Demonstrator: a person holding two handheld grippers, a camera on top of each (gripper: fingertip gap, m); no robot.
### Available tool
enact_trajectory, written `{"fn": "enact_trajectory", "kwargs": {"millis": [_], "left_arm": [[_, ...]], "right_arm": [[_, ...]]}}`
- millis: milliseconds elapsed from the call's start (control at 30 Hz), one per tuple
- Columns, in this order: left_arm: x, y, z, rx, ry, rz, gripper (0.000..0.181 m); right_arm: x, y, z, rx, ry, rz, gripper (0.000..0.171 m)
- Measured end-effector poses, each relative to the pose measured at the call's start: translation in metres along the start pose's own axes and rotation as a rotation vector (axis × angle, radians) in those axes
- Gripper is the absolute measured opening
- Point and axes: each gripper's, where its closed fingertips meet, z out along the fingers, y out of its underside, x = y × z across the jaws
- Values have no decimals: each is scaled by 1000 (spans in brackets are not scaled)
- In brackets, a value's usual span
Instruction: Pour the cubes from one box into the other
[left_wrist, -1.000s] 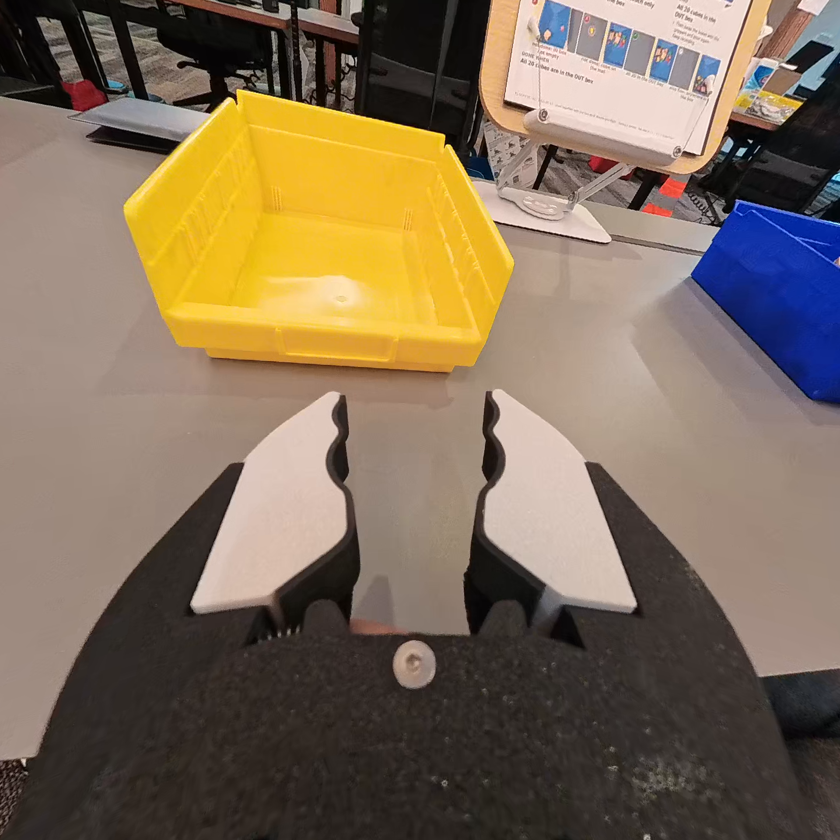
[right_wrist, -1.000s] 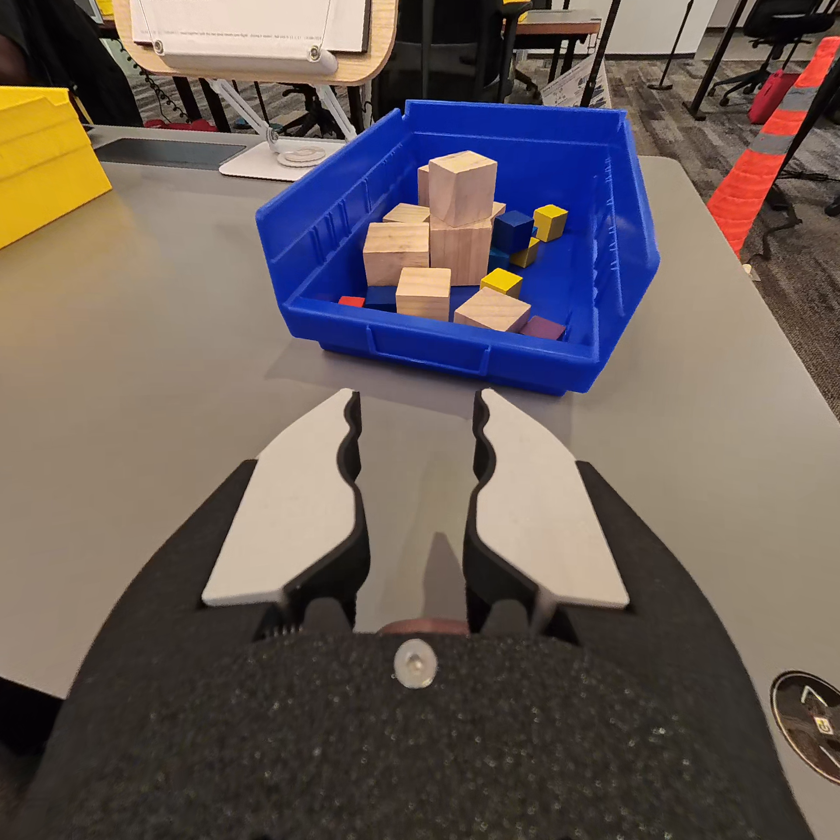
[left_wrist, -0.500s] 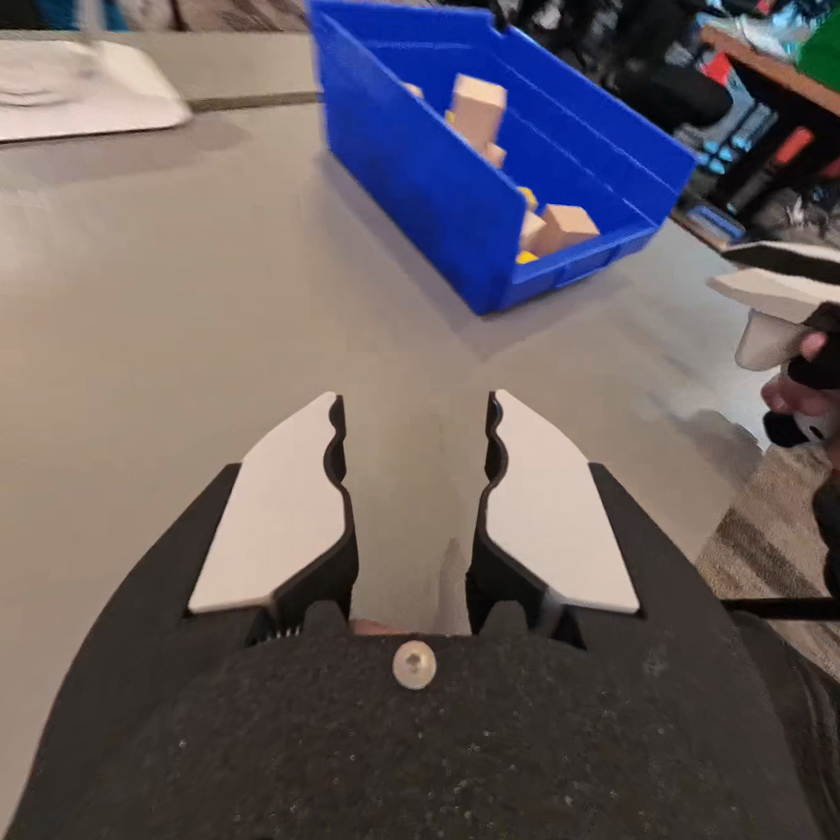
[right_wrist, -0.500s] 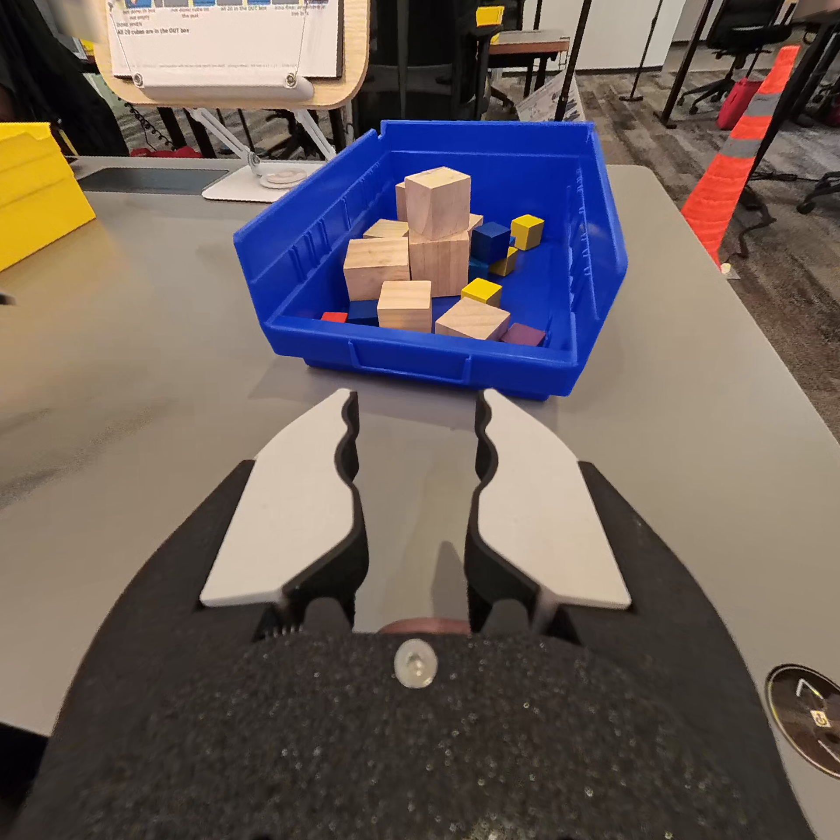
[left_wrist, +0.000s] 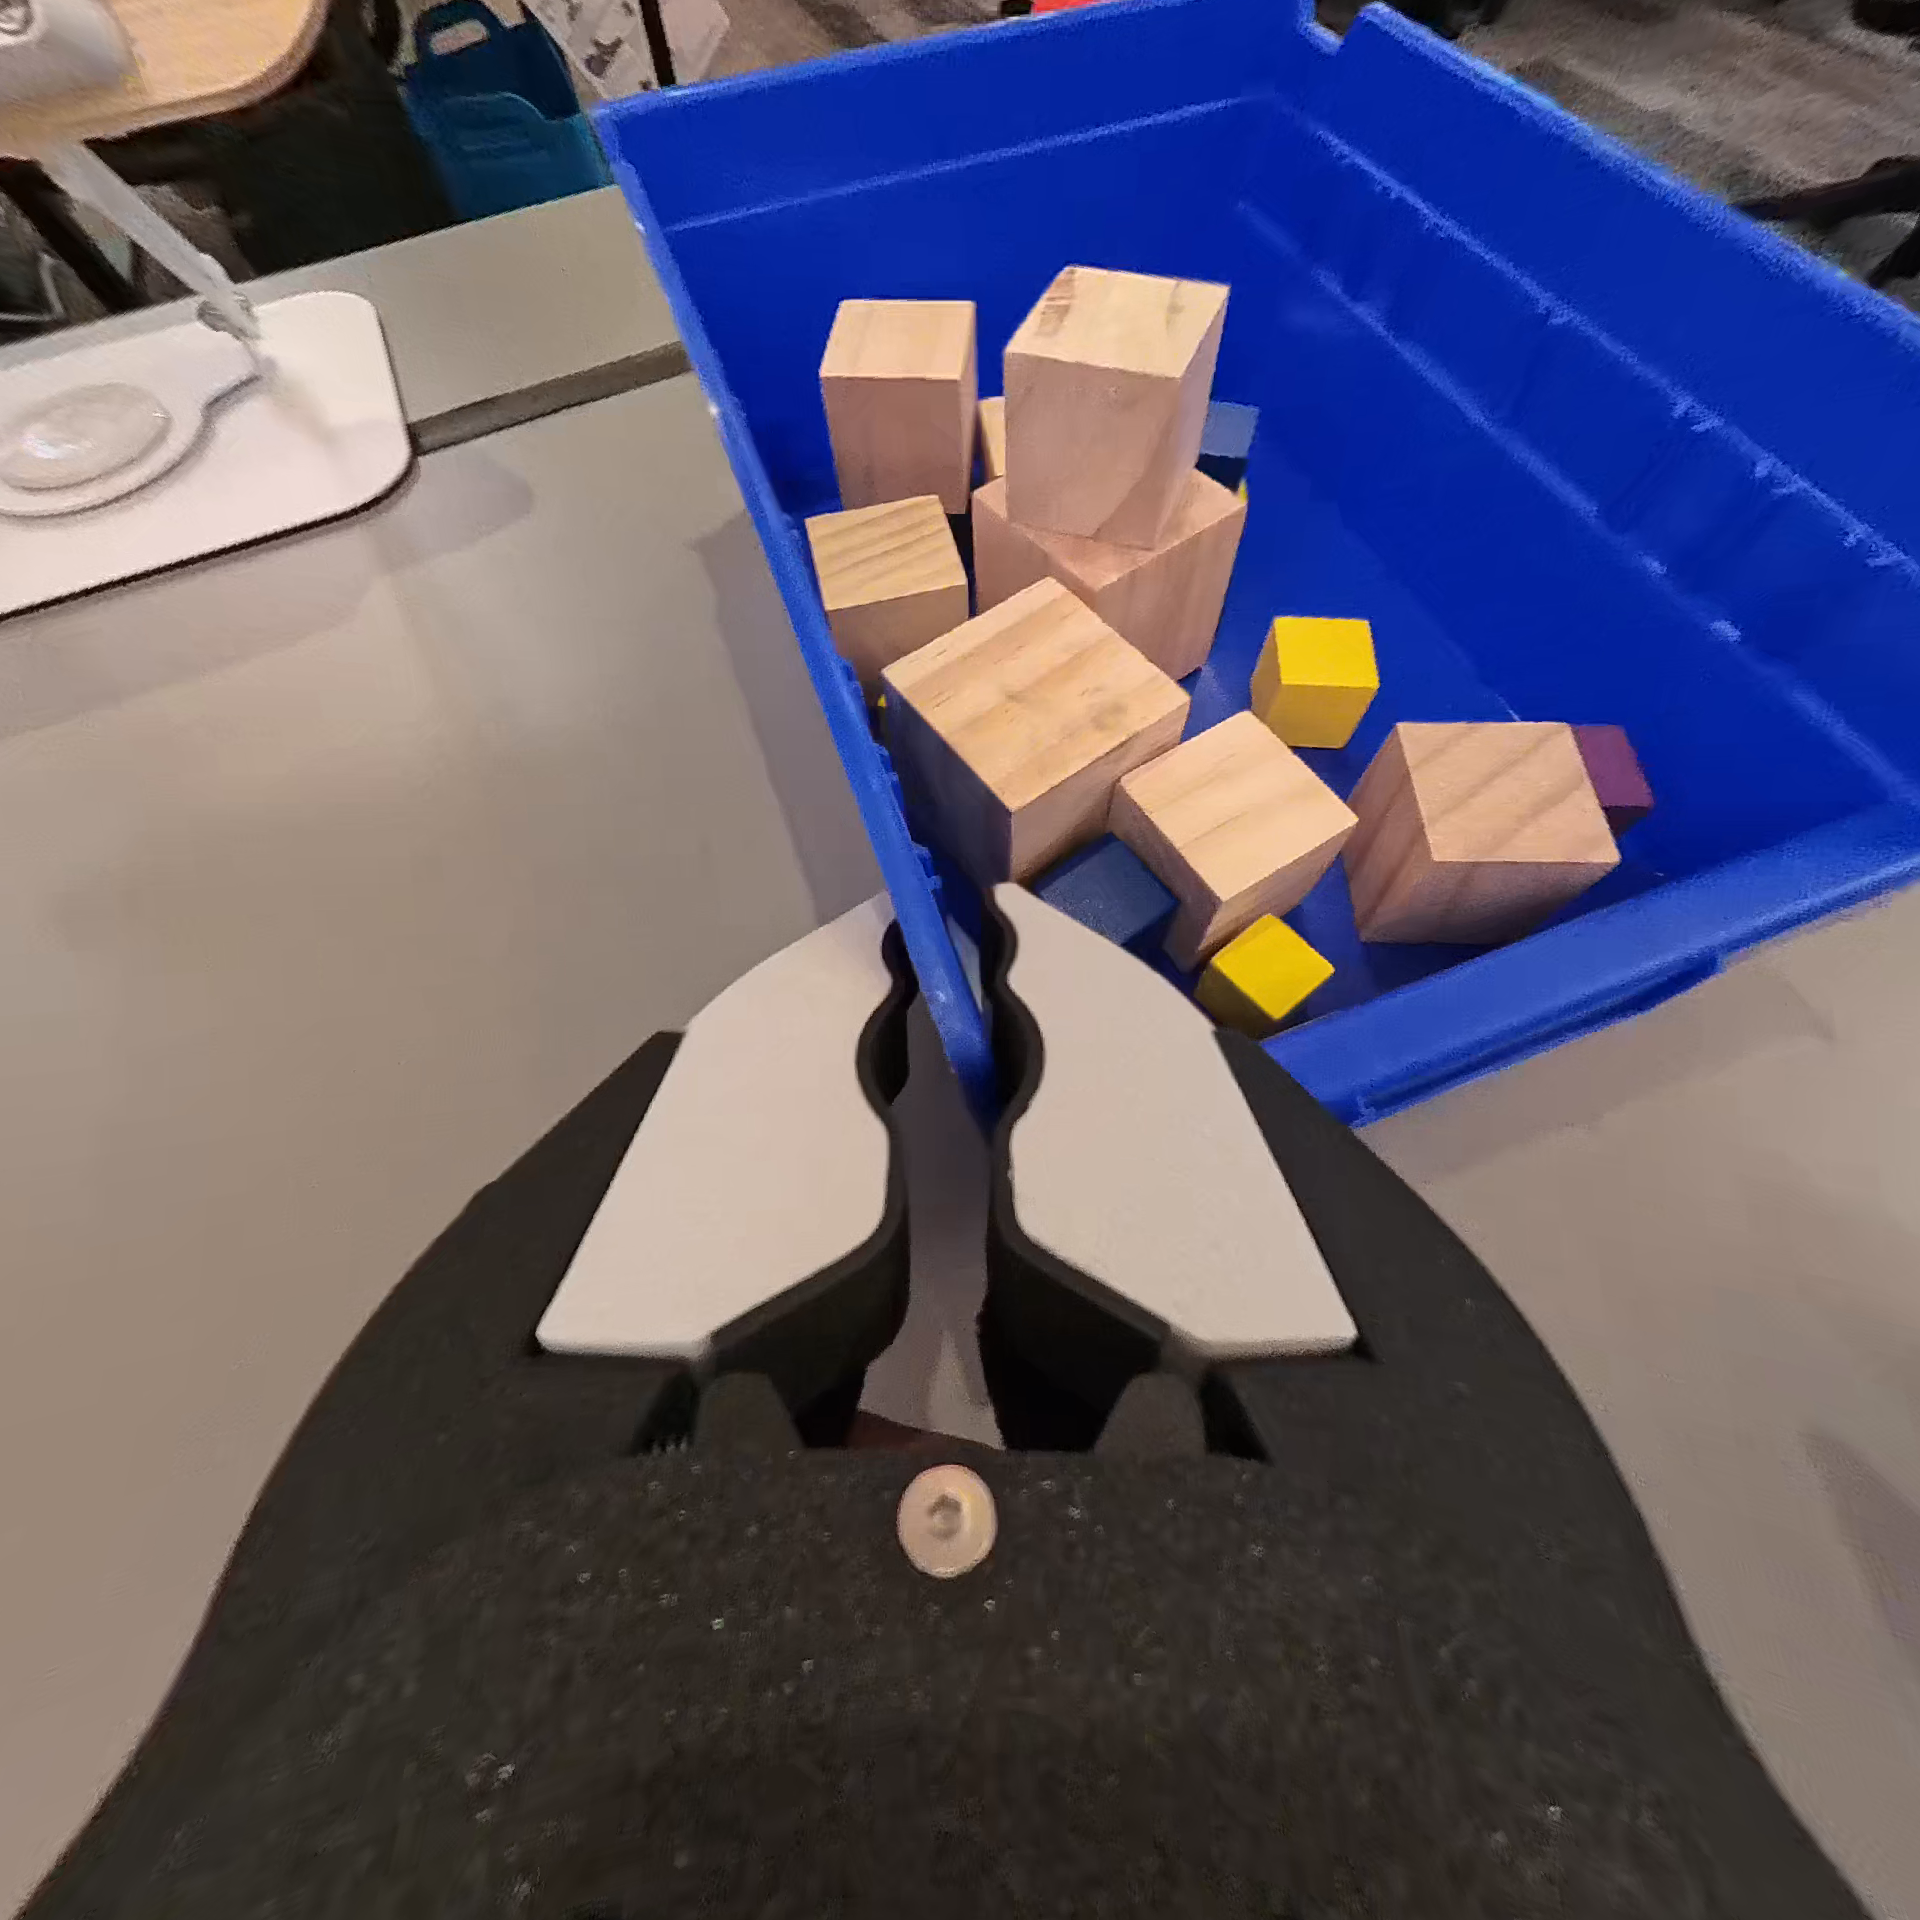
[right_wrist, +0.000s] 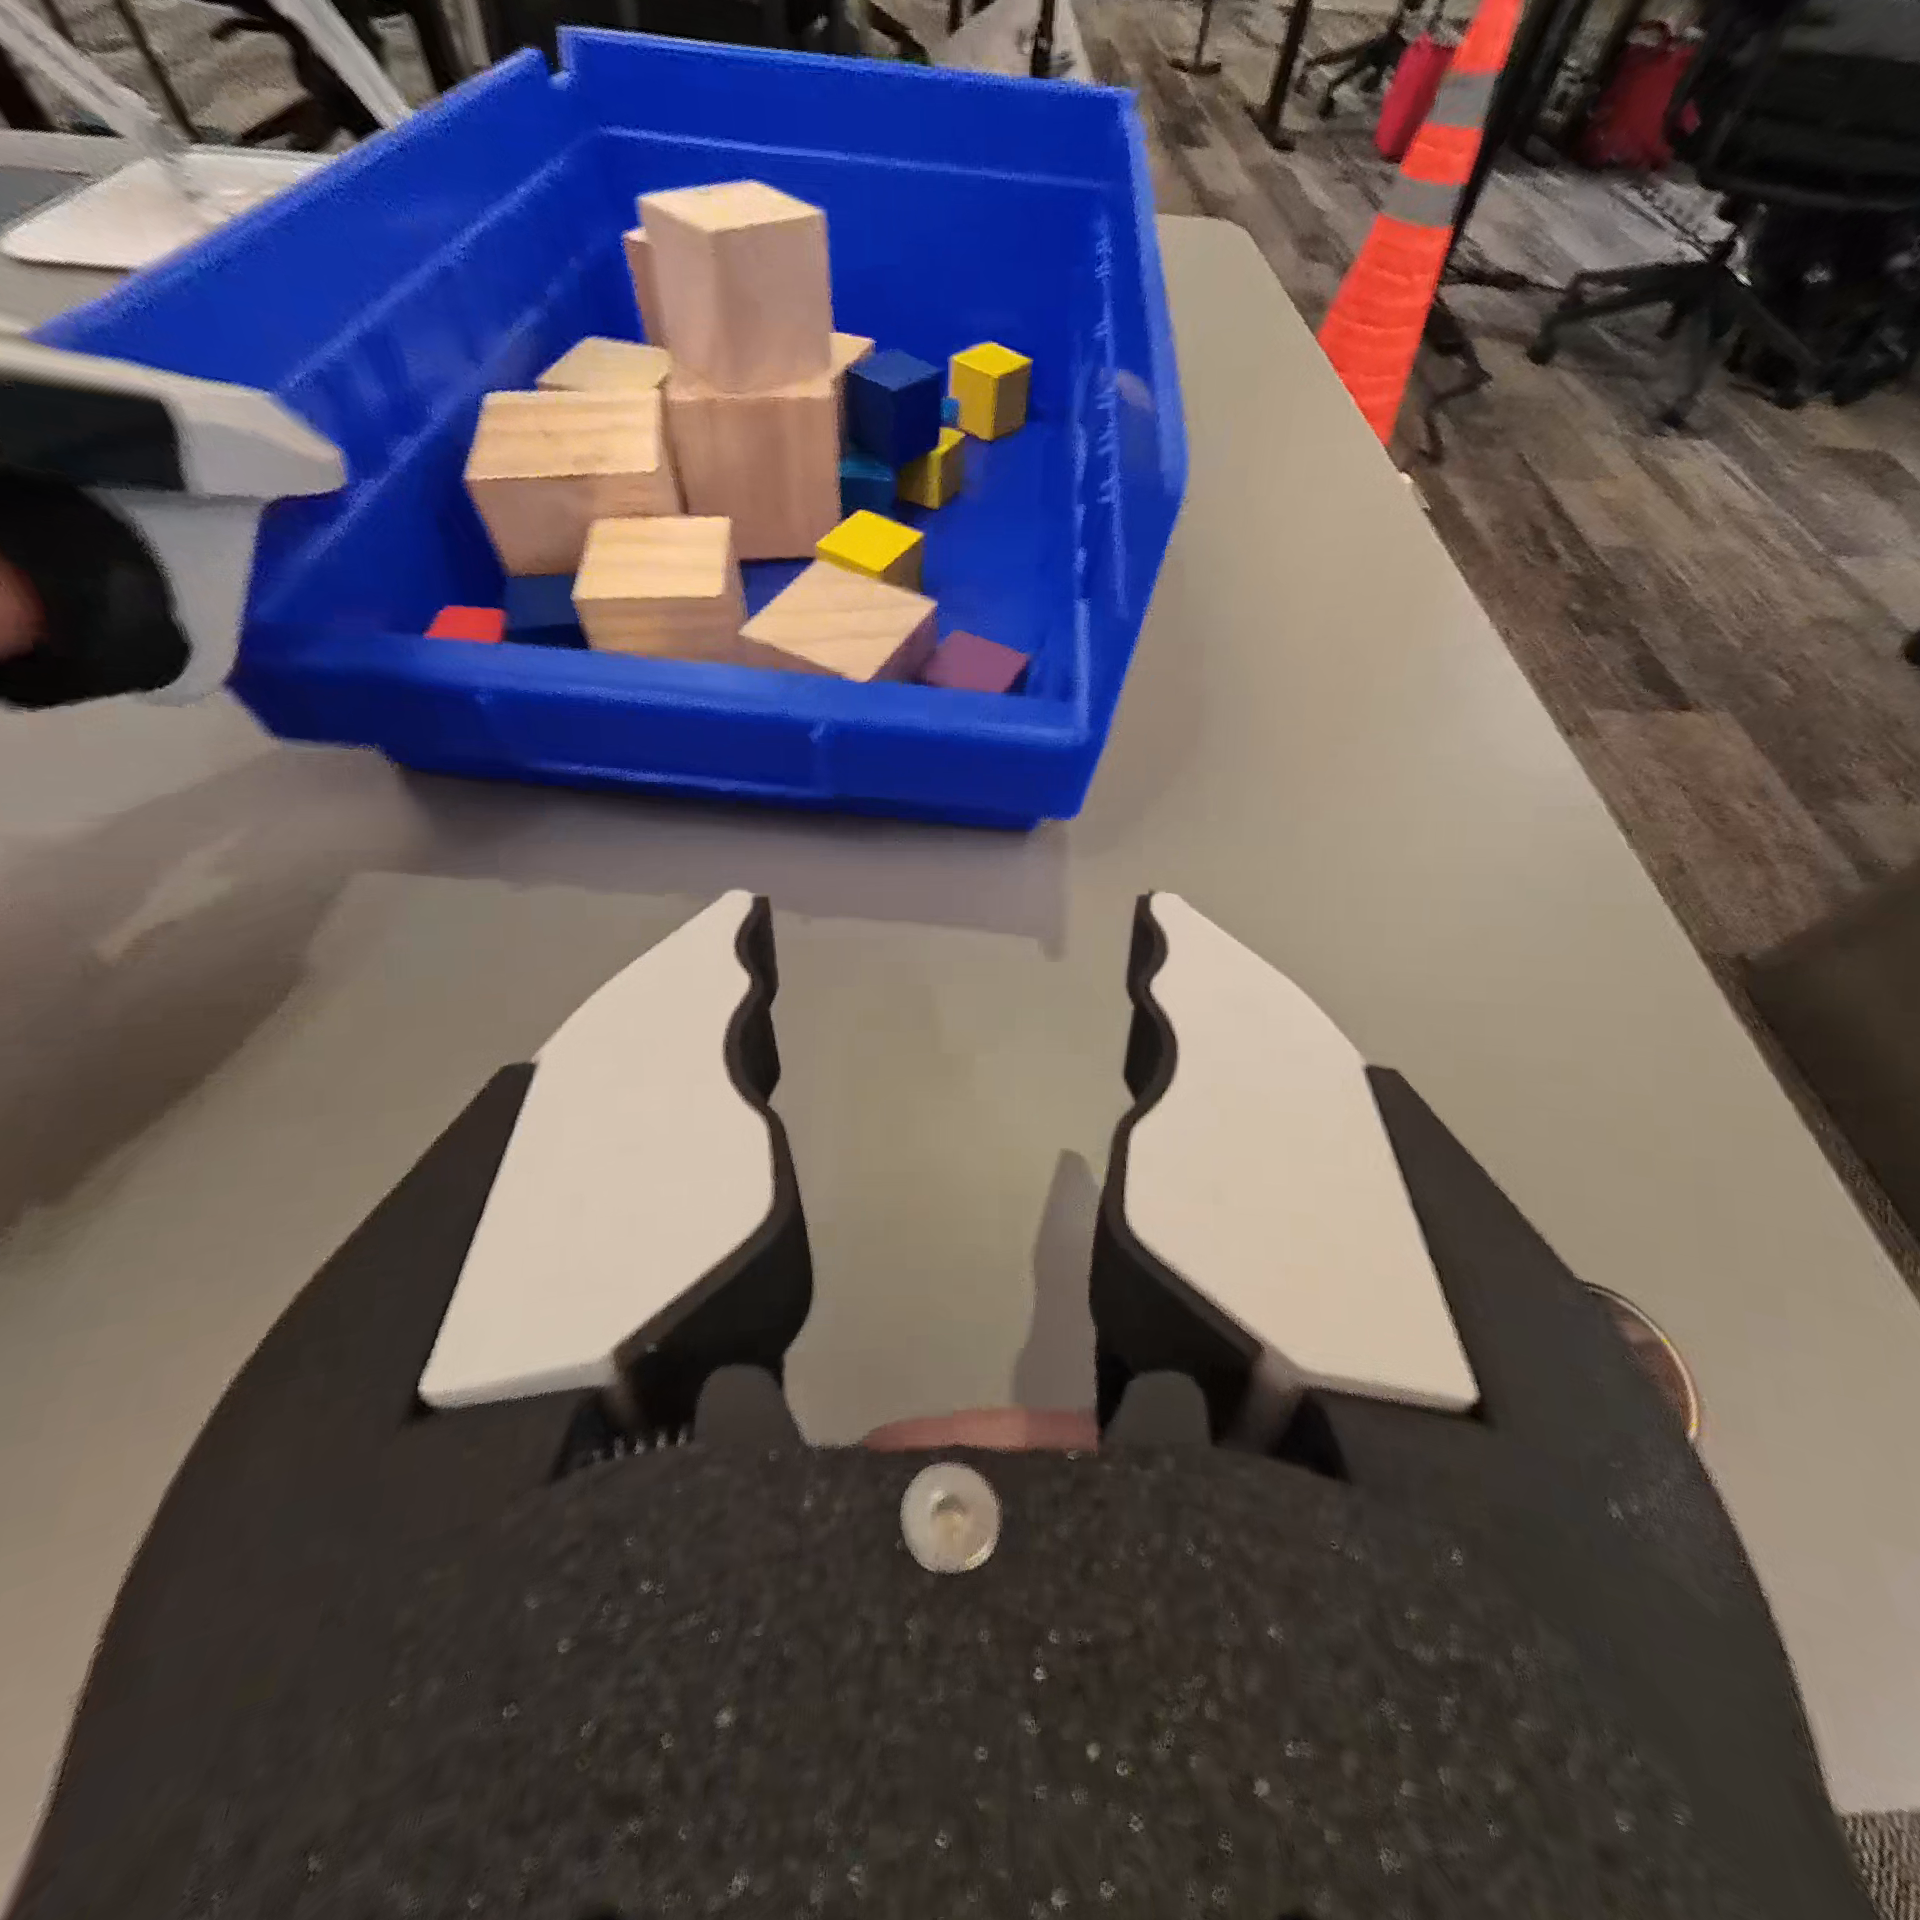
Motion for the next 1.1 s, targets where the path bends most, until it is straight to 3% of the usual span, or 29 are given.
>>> {"fn": "enact_trajectory", "kwargs": {"millis": [167,233,267,300,333,533,700,800,967,1033,1100], "left_arm": [[11,18,-33,31,29,-24,10],[11,26,-47,40,48,-50,10],[10,29,-52,41,57,-63,8],[7,31,-56,43,62,-69,9],[2,34,-60,39,50,-71,7],[-45,33,-90,55,21,-136,6],[-146,14,-138,125,-155,-136,5],[-210,24,-154,120,-231,-176,5],[-292,59,-145,90,-267,-264,4],[-305,80,-134,33,-242,-266,4],[-304,89,-131,37,-200,-203,7]], "right_arm": [[3,-18,16,3,11,149,69],[11,-14,20,-34,83,126,61],[10,-9,20,-60,81,112,55],[0,-10,17,-56,15,151,19],[2,-9,12,-70,32,199,4],[-48,-37,7,-24,18,123,1],[-150,-76,25,63,-124,148,2],[-217,-84,44,48,-201,133,2],[-295,-78,78,6,-220,41,3],[-307,-64,90,-55,-229,46,4],[-310,-65,92,9,-254,2,6]]}}
